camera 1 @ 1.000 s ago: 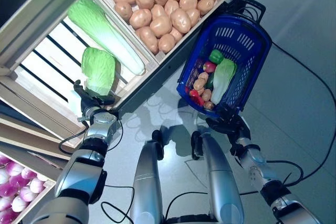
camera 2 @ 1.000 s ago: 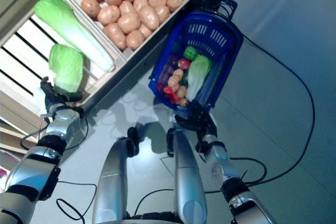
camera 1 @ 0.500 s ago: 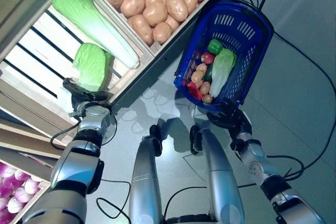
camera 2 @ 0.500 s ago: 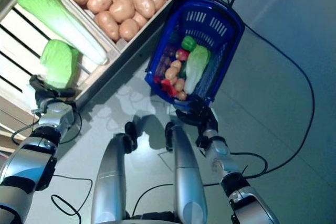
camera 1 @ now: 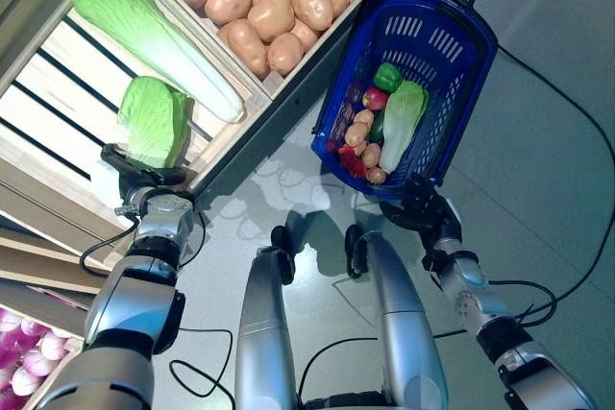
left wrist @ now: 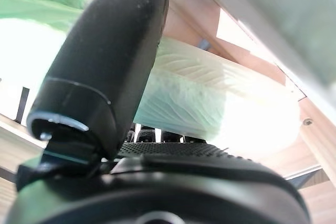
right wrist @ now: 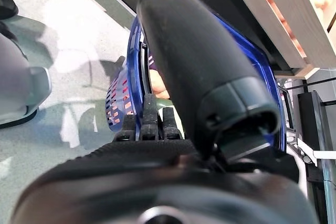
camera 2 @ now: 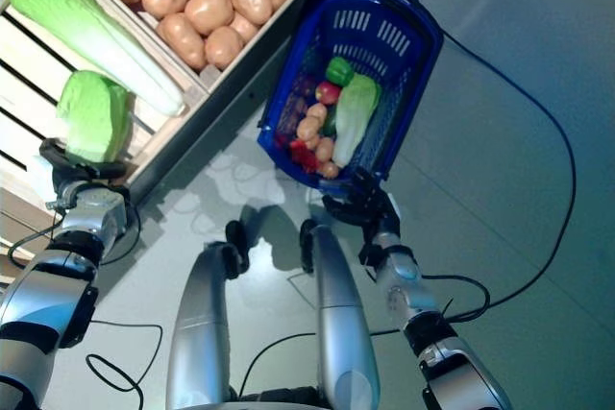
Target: Put vegetables into the basket
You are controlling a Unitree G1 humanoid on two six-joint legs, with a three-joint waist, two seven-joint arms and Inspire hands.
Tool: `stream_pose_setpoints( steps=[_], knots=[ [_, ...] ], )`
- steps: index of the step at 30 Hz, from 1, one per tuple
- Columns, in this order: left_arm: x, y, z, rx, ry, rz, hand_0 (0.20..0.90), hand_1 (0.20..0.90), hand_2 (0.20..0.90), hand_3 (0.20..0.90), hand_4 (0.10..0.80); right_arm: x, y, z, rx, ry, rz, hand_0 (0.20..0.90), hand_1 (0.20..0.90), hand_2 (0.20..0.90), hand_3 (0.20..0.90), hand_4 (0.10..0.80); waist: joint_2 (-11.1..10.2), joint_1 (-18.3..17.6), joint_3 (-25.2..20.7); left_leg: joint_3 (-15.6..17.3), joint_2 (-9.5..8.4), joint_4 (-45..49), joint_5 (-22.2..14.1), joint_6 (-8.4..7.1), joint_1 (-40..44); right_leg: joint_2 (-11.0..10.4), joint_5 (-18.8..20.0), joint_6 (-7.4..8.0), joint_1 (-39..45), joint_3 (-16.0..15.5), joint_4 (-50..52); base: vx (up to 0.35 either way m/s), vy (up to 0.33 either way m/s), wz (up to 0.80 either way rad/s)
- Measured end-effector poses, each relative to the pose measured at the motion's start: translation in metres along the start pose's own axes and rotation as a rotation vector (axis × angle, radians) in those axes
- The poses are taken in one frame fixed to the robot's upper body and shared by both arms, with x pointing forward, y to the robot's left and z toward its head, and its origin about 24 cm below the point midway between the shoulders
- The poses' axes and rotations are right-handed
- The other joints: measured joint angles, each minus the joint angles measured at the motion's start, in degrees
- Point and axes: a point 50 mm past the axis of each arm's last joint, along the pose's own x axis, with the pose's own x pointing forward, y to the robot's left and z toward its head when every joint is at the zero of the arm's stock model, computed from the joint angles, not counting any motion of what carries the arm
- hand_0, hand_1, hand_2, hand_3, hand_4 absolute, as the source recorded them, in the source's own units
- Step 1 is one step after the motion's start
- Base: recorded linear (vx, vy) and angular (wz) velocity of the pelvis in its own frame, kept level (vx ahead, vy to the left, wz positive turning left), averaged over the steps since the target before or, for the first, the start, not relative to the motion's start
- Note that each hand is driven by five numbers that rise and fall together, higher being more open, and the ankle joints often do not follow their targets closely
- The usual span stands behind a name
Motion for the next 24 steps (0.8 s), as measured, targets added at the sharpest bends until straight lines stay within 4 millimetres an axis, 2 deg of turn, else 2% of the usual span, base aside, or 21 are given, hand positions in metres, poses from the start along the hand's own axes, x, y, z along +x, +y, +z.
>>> stream_pose_setpoints(
  steps=[2, 5, 14, 21, 24],
  knots=[
    [0.009, 0.014, 0.002, -0.005, -0.010, 0.020, 0.300, 0.300, 0.300, 0.300, 0.400, 0.000, -0.001, 0.002, 0.002, -0.017, -0.009, 0.900, 0.900, 0.900, 0.900, 0.800, 0.01, 0.00, 0.00, -0.16, -0.01, 1.05, -0.20, 0.29, -1.27, -0.01, -0.14, -0.23, -1.19, -0.04, 0.84, -0.014, -0.015, 0.01],
    [0.014, 0.022, 0.004, -0.013, -0.018, 0.008, 0.300, 0.300, 0.300, 0.300, 0.400, 0.000, -0.003, 0.004, 0.002, -0.027, -0.022, 0.900, 0.900, 0.900, 0.900, 0.800, 0.01, 0.20, 0.01, -0.25, -0.04, 1.73, -0.51, 0.10, -2.03, -0.23, -0.38, -0.49, -1.85, -0.22, 1.64, 0.000, 0.000, 0.00],
    [0.009, 0.012, -0.008, 0.014, -0.039, -0.103, 0.300, 0.300, 0.300, 0.300, 0.400, -0.007, -0.008, -0.008, 0.005, 0.007, -0.046, 0.900, 0.900, 0.900, 0.900, 0.800, -0.01, 0.10, 0.05, 0.34, -0.93, 0.55, -0.67, 0.22, 2.08, -1.65, -0.44, -0.09, 2.44, -0.20, 0.77, 0.003, -0.008, 0.02],
    [-0.009, 0.000, -0.036, 0.030, -0.070, -0.199, 0.300, 0.300, 0.300, 0.300, 0.400, -0.021, -0.014, -0.023, 0.017, 0.048, -0.065, 0.900, 0.900, 0.900, 0.900, 0.800, -0.04, 0.22, 0.02, 0.80, -1.37, -7.60, 0.91, 0.13, 12.56, -1.68, 0.26, 1.20, 12.47, -0.13, -6.35, 0.036, -0.010, 0.01],
    [-0.017, -0.002, -0.050, 0.028, -0.073, -0.238, 0.300, 0.300, 0.300, 0.300, 0.400, -0.028, -0.015, -0.028, 0.027, 0.059, -0.067, 0.900, 0.900, 0.900, 0.900, 0.800, -0.04, 0.42, -0.02, 1.11, -1.59, -11.37, 1.48, 0.03, 16.92, -1.75, 0.60, 1.21, 16.46, -0.24, -9.50, 0.113, 0.000, 0.00]
  ],
)
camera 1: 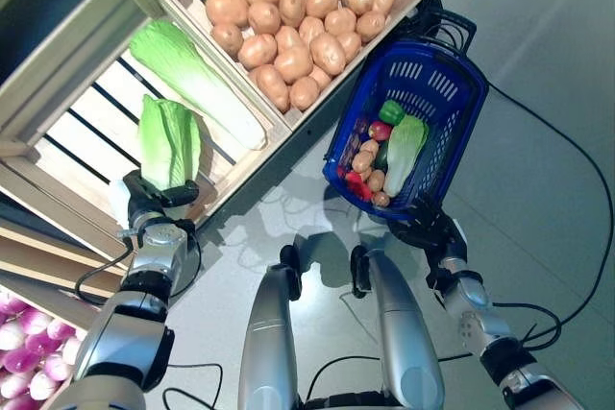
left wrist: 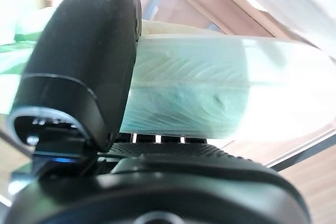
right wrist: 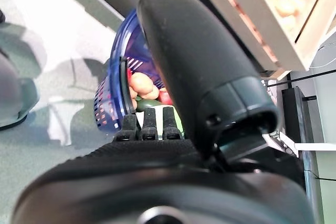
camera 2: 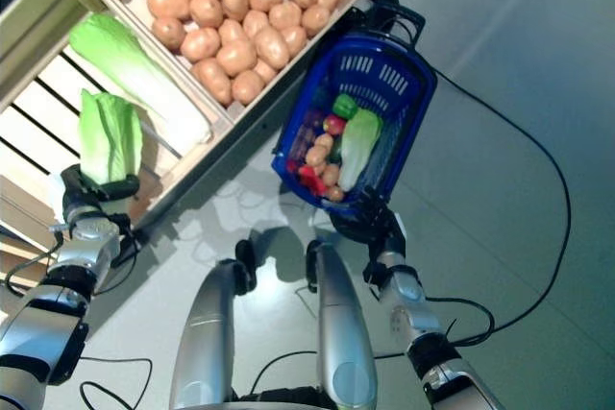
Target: Put vegetables into the basket
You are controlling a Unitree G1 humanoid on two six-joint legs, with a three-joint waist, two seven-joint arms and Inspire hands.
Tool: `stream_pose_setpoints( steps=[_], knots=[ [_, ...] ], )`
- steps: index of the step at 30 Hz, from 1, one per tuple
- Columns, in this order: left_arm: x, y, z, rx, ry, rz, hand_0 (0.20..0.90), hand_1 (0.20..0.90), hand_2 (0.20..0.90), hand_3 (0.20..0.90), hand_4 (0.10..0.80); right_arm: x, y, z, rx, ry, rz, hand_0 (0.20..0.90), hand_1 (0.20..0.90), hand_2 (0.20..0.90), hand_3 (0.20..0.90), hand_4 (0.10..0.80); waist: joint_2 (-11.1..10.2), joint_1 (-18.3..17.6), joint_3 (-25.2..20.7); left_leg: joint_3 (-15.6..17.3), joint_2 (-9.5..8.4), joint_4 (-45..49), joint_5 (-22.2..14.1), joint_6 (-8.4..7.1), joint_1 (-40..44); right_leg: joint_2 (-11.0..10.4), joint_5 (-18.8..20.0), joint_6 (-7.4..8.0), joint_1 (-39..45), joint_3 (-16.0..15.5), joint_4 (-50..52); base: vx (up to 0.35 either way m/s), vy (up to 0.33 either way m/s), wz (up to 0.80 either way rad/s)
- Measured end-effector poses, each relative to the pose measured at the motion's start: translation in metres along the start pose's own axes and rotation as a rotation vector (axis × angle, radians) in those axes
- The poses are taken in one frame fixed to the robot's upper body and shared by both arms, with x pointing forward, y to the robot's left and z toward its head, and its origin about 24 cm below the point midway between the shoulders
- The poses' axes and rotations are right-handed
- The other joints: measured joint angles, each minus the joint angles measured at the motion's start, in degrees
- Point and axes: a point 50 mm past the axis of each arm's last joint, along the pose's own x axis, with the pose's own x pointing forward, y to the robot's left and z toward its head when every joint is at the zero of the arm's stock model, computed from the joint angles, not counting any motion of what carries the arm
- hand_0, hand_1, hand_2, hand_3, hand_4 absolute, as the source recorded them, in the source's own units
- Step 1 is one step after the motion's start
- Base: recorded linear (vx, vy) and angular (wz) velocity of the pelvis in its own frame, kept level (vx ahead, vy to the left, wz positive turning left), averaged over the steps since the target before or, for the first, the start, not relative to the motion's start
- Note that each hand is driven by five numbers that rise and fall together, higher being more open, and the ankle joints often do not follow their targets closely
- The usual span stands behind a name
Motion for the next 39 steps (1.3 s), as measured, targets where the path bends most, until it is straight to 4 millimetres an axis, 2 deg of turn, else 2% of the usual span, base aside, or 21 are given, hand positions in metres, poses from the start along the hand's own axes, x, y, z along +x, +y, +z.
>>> stream_pose_setpoints(
  steps=[4, 7, 11, 14, 19, 24, 29, 34, 39],
  knots=[
    [-0.022, -0.014, -0.018, -0.041, -0.026, -0.067, 0.300, 0.300, 0.300, 0.300, 0.400, -0.014, -0.007, -0.011, 0.052, 0.014, -0.038, 0.900, 0.900, 0.900, 0.900, 0.800, 0.06, 1.46, -0.04, 0.16, -0.58, -8.18, 1.63, -0.58, 9.60, -0.38, 0.92, 0.07, 8.99, -1.46, -6.83, 0.123, -0.007, 0.00],
    [-0.042, -0.023, -0.030, -0.088, -0.052, -0.112, 0.300, 0.300, 0.300, 0.300, 0.400, -0.025, -0.008, -0.017, 0.098, 0.012, -0.055, 0.900, 0.900, 0.900, 0.900, 0.800, 0.23, 2.15, -0.28, -0.05, -0.80, -14.21, 2.78, -0.43, 17.43, -1.02, 1.32, 0.42, 16.73, -3.53, -11.94, 0.105, -0.036, 0.10],
    [-0.066, -0.026, -0.035, -0.171, -0.093, -0.146, 0.300, 0.300, 0.300, 0.300, 0.400, -0.031, -0.003, -0.009, 0.168, -0.047, -0.052, 0.900, 0.900, 0.900, 0.900, 0.800, 1.48, 2.97, -2.10, -0.33, -1.28, -19.93, 3.68, -0.11, 24.10, -1.18, 1.81, 1.19, 23.49, -4.72, -17.06, 0.125, -0.036, 0.07],
    [-0.085, -0.025, -0.047, -0.214, -0.092, -0.179, 0.300, 0.300, 0.300, 0.300, 0.400, -0.040, 0.000, -0.006, 0.203, -0.089, -0.026, 0.900, 0.900, 0.900, 0.900, 0.800, 3.45, 3.21, -7.13, -0.72, -1.57, -24.94, 4.44, 0.31, 28.95, -1.07, 2.44, 2.04, 28.81, -5.82, -22.28, 0.097, -0.023, 0.12],
    [-0.095, -0.020, -0.049, -0.249, -0.114, -0.269, 0.300, 0.300, 0.300, 0.300, 0.400, -0.046, 0.003, -0.007, 0.162, -0.098, 0.082, 0.900, 0.900, 0.900, 0.900, 0.800, 4.70, 4.73, -14.34, -0.96, -1.64, -31.67, 5.61, 0.92, 35.94, -0.15, 4.13, 3.13, 36.48, -6.37, -29.63, 0.037, -0.038, 0.06],
    [-0.098, -0.026, -0.047, -0.403, -0.070, -0.423, 0.300, 0.300, 0.300, 0.300, 0.400, -0.048, 0.014, -0.003, 0.120, -0.118, 0.228, 0.900, 0.900, 0.900, 0.900, 0.800, 4.16, 5.04, -19.11, -1.74, -1.71, -38.07, 8.05, 1.53, 40.22, 0.59, 6.78, 4.10, 41.46, -7.37, -37.04, 0.027, -0.054, 0.12],
    [-0.105, -0.035, -0.036, -0.578, -0.057, -0.577, 0.300, 0.300, 0.300, 0.300, 0.400, -0.049, 0.025, -0.005, 0.085, -0.084, 0.322, 0.900, 0.900, 0.900, 0.900, 0.800, 3.17, 5.29, -20.69, -2.09, -1.57, -43.93, 11.02, 2.12, 42.77, 1.87, 11.42, 4.91, 45.53, -7.44, -46.27, -0.009, -0.097, 0.03],
    [-0.109, -0.038, -0.024, -0.609, -0.095, -0.644, 0.300, 0.300, 0.300, 0.300, 0.400, -0.049, 0.034, -0.001, 0.092, -0.065, 0.373, 0.900, 0.900, 0.900, 0.900, 0.800, 2.54, 5.27, -21.40, -2.11, -2.11, -46.03, 12.26, 2.57, 43.64, 2.37, 16.09, 5.42, 49.38, -7.35, -54.78, -0.039, -0.099, 0.00],
    [-0.110, -0.040, -0.024, -0.600, -0.090, -0.664, 0.300, 0.300, 0.300, 0.300, 0.400, -0.050, 0.038, 0.005, 0.079, -0.053, 0.436, 0.900, 0.900, 0.900, 0.900, 0.800, 2.47, 5.12, -21.54, -2.02, -2.21, -46.05, 12.43, 2.63, 43.69, 2.38, 16.64, 5.45, 49.75, -7.11, -55.50, -0.006, -0.083, -0.01]
  ],
)
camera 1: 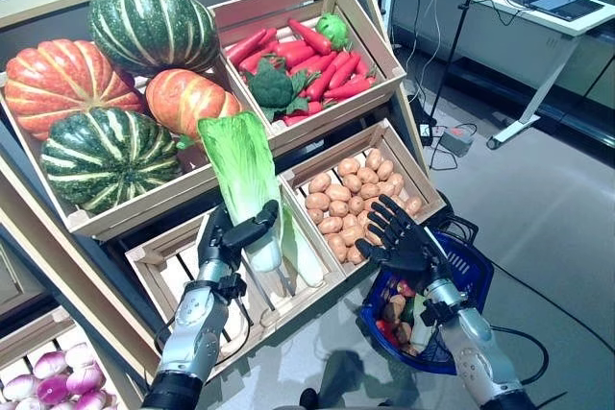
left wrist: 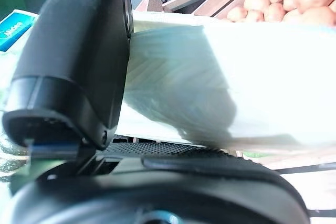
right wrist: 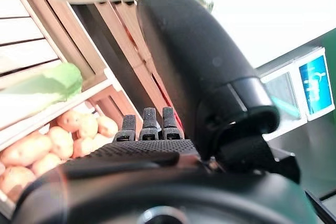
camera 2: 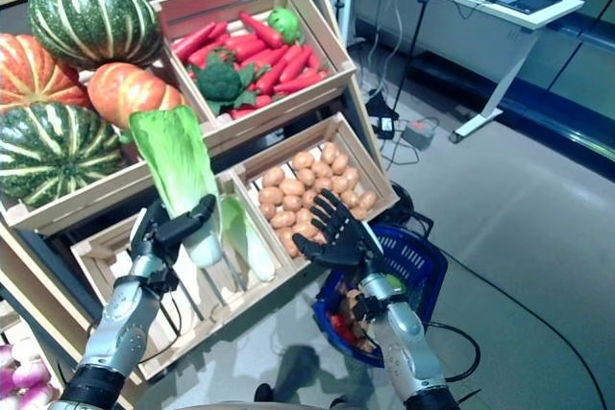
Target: Put vegetables into the basket
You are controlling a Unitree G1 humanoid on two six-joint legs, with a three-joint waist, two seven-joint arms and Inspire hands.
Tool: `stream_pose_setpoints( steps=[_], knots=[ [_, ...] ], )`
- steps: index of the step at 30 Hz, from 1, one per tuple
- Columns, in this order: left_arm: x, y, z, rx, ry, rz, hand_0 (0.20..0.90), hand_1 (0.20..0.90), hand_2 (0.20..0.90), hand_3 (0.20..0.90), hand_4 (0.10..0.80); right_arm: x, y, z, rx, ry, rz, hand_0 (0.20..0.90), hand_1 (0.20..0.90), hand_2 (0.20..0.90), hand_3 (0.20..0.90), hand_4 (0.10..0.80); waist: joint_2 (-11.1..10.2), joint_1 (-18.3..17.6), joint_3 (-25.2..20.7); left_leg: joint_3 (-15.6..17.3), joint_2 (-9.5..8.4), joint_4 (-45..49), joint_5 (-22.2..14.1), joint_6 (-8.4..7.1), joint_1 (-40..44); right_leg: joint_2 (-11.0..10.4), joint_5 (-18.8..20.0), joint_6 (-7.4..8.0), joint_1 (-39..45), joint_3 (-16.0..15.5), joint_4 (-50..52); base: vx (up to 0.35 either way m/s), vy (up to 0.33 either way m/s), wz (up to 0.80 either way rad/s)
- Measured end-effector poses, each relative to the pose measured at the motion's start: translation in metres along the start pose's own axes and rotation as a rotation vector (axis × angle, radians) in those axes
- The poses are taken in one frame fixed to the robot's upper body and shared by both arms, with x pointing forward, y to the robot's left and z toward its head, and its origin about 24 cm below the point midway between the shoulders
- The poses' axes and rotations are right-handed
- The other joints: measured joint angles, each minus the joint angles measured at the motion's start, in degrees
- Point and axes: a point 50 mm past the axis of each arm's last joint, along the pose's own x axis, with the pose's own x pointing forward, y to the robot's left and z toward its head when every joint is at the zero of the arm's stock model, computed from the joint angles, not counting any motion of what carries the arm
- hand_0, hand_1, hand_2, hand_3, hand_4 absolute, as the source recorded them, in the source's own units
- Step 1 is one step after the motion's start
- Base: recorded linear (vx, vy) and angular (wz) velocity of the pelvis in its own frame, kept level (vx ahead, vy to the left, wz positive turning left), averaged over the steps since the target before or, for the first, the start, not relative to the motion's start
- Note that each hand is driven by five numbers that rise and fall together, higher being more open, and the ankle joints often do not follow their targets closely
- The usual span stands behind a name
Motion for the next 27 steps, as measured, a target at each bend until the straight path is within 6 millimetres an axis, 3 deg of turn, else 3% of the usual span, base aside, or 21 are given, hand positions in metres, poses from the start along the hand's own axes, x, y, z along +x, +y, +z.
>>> stream_pose_setpoints(
  steps=[5, 11, 17, 27],
  knots=[
    [0.000, -0.008, 0.005, 0.082, -0.028, -0.030, 0.300, 0.300, 0.300, 0.300, 0.400, 0.002, 0.007, 0.014, 0.028, -0.040, 0.072, 0.900, 0.900, 0.900, 0.900, 0.800, -0.58, 0.06, -0.35, 0.10, -0.04, 0.00, 0.07, 0.05, 0.10, -0.01, 0.19, 0.02, 0.06, 0.09, 0.02, 0.003, -0.068, -0.01],
    [0.000, -0.017, 0.004, 0.506, -0.060, -0.067, 0.300, 0.300, 0.300, 0.300, 0.400, 0.015, 0.023, 0.038, 0.102, -0.145, 0.165, 0.900, 0.900, 0.900, 0.900, 0.800, -1.43, 0.14, -0.90, 0.45, -0.06, 0.00, 0.10, 0.10, 0.68, -0.02, 0.32, 0.06, 0.43, 0.95, 0.01, 0.025, -0.048, -0.04],
    [0.000, -0.019, 0.010, 0.748, -0.126, -0.076, 0.300, 0.300, 0.300, 0.300, 0.400, 0.027, 0.043, 0.056, 0.165, -0.219, 0.291, 0.900, 0.900, 0.900, 0.900, 0.800, -2.06, 0.29, -1.33, 0.55, -0.11, -0.02, 0.14, 0.12, 1.11, -0.02, 0.36, 0.07, 0.78, 1.23, 0.00, 0.033, -0.016, -0.01],
    [0.004, -0.029, 0.020, 0.851, -0.219, -0.069, 0.300, 0.300, 0.300, 0.300, 0.400, 0.028, 0.045, 0.056, 0.289, -0.232, 0.300, 0.900, 0.900, 0.900, 0.900, 0.800, -2.38, 0.84, -1.53, 0.92, -0.23, -0.02, 0.19, 0.23, 1.07, -0.19, 0.48, 0.24, 0.67, 1.52, 0.00, 0.003, 0.000, -0.01]
  ],
)
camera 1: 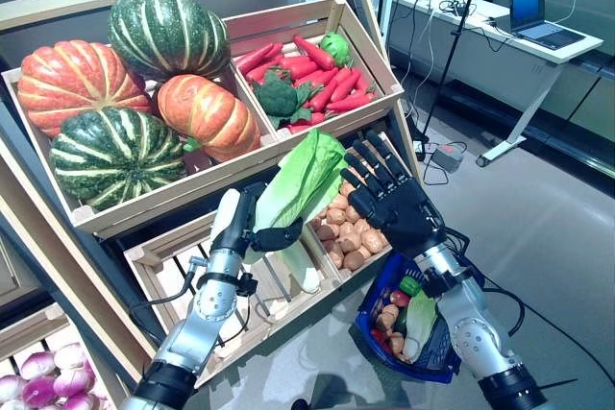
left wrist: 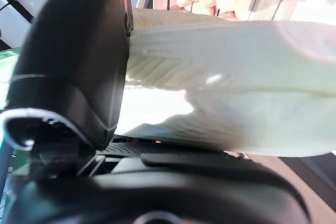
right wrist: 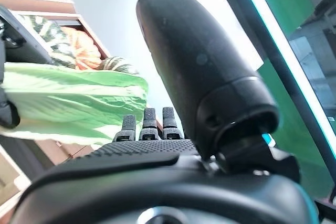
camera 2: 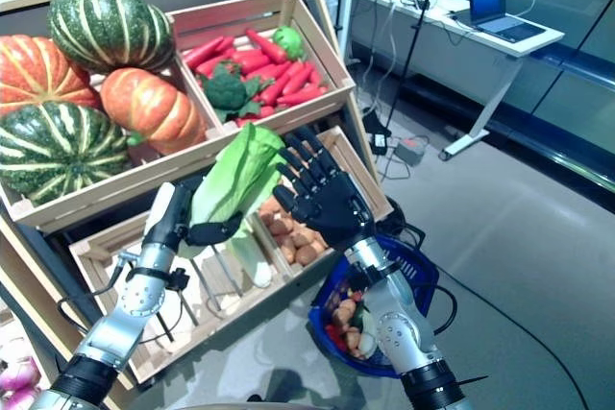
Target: Put vegetables into the basket
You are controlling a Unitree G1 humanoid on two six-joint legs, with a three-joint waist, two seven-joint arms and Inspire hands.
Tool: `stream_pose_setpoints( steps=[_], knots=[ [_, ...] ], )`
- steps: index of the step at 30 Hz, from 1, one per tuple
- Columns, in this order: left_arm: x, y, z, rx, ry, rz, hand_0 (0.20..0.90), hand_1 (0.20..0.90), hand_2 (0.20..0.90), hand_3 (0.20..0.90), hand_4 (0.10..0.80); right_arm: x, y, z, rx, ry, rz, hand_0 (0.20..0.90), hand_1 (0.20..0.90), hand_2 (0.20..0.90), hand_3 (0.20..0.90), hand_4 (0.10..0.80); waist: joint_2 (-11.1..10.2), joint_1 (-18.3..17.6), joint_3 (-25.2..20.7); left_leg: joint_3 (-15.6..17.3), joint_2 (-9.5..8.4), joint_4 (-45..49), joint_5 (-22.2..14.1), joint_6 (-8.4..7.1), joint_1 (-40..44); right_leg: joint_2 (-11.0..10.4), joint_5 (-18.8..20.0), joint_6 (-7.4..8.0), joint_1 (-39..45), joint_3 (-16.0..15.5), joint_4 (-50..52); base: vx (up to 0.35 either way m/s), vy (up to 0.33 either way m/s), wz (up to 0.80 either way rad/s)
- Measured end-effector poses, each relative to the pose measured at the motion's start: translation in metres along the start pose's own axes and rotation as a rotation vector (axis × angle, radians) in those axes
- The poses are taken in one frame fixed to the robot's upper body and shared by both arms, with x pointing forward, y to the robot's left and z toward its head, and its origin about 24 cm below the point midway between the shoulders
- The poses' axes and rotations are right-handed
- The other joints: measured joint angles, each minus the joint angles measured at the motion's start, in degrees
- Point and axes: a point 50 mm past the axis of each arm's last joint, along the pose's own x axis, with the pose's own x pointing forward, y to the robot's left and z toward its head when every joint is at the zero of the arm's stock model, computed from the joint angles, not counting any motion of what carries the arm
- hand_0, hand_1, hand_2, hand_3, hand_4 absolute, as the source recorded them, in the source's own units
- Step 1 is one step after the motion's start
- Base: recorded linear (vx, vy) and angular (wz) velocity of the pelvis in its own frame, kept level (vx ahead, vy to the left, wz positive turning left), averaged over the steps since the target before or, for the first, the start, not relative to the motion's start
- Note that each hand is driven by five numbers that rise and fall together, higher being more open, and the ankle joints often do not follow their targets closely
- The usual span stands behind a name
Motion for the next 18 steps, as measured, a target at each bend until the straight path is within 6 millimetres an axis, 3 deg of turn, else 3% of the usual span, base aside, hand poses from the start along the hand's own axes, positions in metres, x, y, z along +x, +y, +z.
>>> stream_pose_setpoints(
  steps=[5, 18],
  knots=[
    [0.0000, -0.0055, 0.0032, 0.005, -0.015, 0.000, 0.300, 0.300, 0.300, 0.300, 0.400, 0.0001, 0.0033, -0.0089, 0.019, 0.056, 0.014, 0.900, 0.900, 0.900, 0.900, 0.800, -0.05, -0.16, -0.03, 0.50, 0.05, 0.00, 0.00, 0.00, -0.01, 0.02, 0.09, -0.02, -0.19, 0.29, 0.00, 0.008, 0.001, -0.04],
    [0.0013, -0.0034, 0.0077, -0.002, -0.034, 0.041, 0.300, 0.300, 0.300, 0.300, 0.400, 0.0002, 0.0039, -0.0102, 0.019, 0.063, 0.016, 0.900, 0.900, 0.900, 0.900, 0.800, -0.19, -0.13, -0.11, 0.60, 0.04, 0.00, 0.04, 0.06, -0.05, 0.01, 0.33, 0.01, -0.40, 1.01, 0.00, 0.000, 0.000, 0.00]
  ],
)
